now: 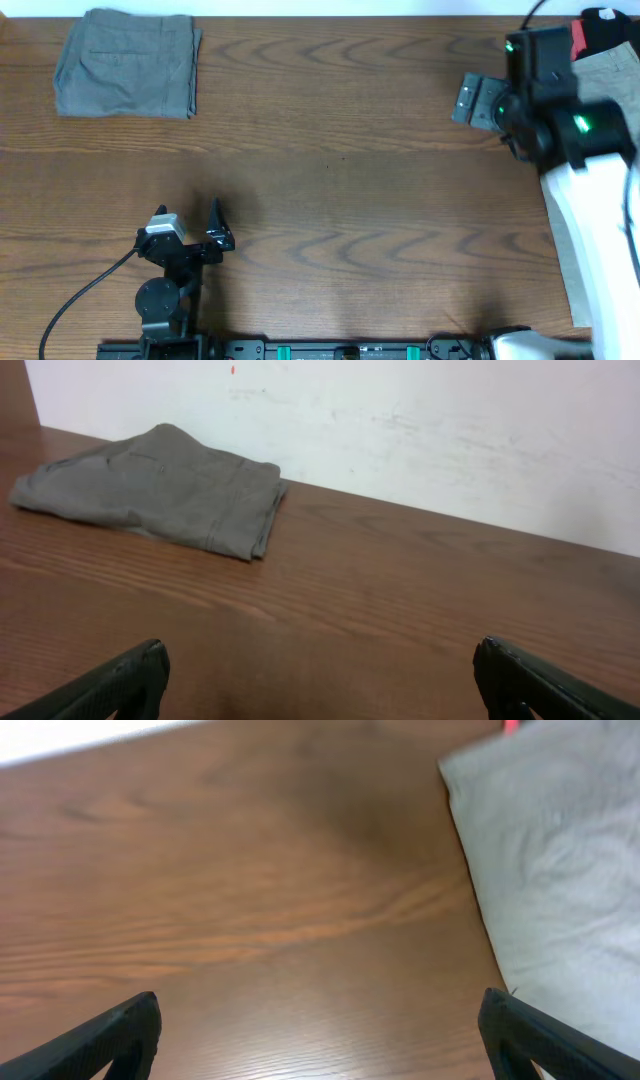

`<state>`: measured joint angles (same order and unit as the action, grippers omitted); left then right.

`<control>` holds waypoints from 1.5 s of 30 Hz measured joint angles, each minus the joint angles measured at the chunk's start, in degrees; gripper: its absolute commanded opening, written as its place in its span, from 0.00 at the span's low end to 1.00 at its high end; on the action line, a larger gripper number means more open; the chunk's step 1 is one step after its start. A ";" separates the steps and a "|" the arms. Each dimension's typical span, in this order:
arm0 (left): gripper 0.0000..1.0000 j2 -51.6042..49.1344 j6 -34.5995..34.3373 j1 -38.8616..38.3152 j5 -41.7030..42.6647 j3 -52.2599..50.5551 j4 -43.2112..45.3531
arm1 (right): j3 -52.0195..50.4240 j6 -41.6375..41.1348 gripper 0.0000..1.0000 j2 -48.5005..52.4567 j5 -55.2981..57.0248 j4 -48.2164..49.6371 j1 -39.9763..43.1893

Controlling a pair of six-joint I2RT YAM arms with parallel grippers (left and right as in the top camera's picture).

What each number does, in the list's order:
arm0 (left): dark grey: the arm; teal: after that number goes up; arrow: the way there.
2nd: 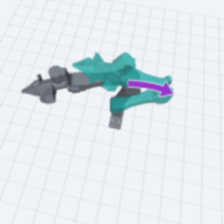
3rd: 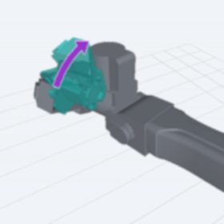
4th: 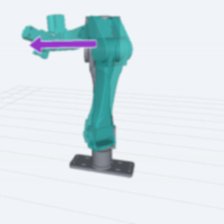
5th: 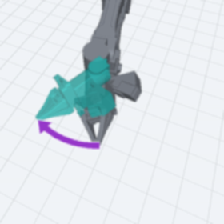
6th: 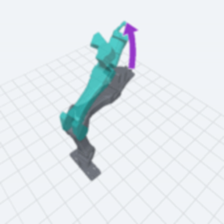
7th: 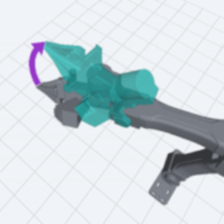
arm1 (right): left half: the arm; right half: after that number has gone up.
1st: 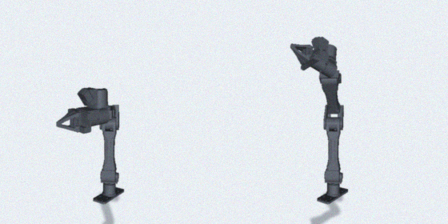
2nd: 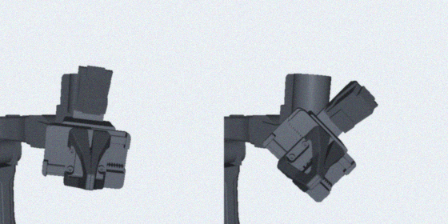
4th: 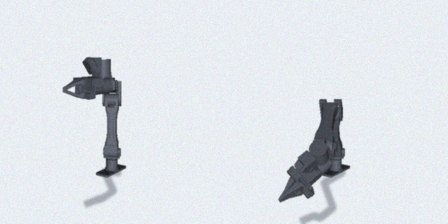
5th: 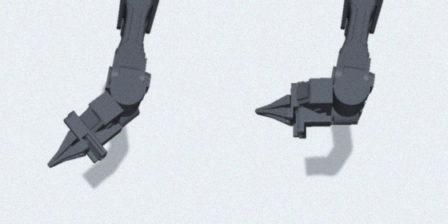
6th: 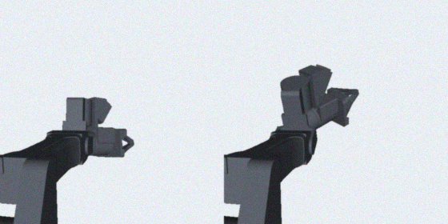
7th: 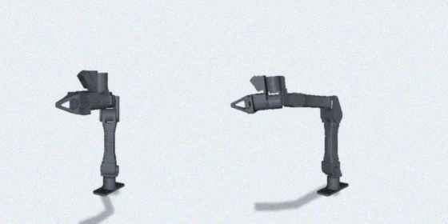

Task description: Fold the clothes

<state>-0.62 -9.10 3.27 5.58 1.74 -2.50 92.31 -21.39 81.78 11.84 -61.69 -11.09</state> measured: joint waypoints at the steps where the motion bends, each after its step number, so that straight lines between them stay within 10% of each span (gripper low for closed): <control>1: 0.98 0.00 0.00 0.00 0.00 0.00 0.00 | 0.00 0.15 0.99 -2.01 0.04 -0.31 -0.55; 11: 0.98 0.00 0.00 0.00 -0.02 0.00 0.00 | -6.84 1.36 0.99 -21.59 0.61 2.32 -0.98; 28: 0.98 0.00 0.04 -0.02 -0.22 0.00 -0.02 | -70.29 -1.07 0.99 -70.44 -7.06 34.88 6.03; 45: 0.98 0.00 0.13 -0.02 -0.24 0.00 -0.02 | -89.00 1.29 0.99 -81.09 -10.38 54.62 7.37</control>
<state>-0.62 -8.97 3.25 5.34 1.74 -2.52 3.31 -20.10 0.69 1.45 -7.07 -3.73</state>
